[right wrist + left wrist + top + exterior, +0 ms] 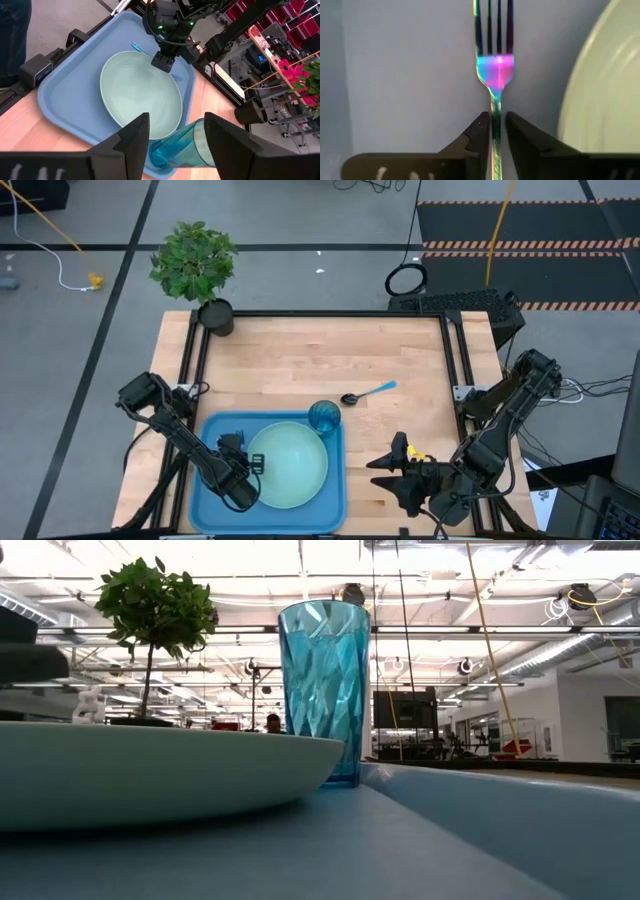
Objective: Pick and place plate/cup/fork/spoon on tray
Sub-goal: Put the blue fork beside the white plate, then put the blue spoon beside the blue fork
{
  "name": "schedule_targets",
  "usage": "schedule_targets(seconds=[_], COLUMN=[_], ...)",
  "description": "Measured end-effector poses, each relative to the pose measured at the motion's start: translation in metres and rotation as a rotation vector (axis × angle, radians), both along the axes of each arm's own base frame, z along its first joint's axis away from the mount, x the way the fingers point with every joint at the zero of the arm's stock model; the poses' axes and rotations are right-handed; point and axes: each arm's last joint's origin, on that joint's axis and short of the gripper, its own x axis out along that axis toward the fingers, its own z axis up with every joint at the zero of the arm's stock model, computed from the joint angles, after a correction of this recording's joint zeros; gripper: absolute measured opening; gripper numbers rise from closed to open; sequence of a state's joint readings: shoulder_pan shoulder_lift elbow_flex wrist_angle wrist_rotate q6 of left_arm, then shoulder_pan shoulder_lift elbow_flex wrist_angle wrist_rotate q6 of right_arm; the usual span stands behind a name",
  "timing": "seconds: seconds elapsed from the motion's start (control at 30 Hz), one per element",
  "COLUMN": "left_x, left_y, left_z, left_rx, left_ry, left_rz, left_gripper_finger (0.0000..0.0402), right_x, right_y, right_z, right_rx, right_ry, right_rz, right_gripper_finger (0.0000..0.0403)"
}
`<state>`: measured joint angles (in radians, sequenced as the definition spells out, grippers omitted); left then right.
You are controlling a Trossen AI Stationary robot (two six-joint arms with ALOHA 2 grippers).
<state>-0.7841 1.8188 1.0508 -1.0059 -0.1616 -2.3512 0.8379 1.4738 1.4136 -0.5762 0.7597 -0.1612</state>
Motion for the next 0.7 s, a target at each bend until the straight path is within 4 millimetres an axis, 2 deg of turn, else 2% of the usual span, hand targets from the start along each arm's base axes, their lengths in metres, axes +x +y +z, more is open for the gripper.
schedule_targets(seconds=[0.17,0.43,0.6,0.7], left_x=[-0.002,-0.011,-0.016,-0.018], left_y=[0.001,0.011,0.017,0.019], left_z=[0.010,0.034,0.051,0.056], left_rx=[-0.023,-0.030,-0.039,-0.011], left_ry=[-0.016,-0.005,-0.028,-0.059], left_rz=[-0.020,-0.074,-0.123,-0.173], left_gripper_finger=[0.0096,0.0099,0.0099,0.0099], right_x=[0.000,-0.001,0.002,0.008], right_y=[0.000,-0.004,-0.015,-0.028], right_z=[0.000,-0.003,-0.009,-0.022], right_rx=[0.001,-0.026,-0.042,-0.077], right_ry=[0.000,0.034,0.089,0.134], right_rz=[-0.002,-0.017,-0.076,-0.131], right_gripper_finger=[0.0180,0.0180,0.0180,0.0180])
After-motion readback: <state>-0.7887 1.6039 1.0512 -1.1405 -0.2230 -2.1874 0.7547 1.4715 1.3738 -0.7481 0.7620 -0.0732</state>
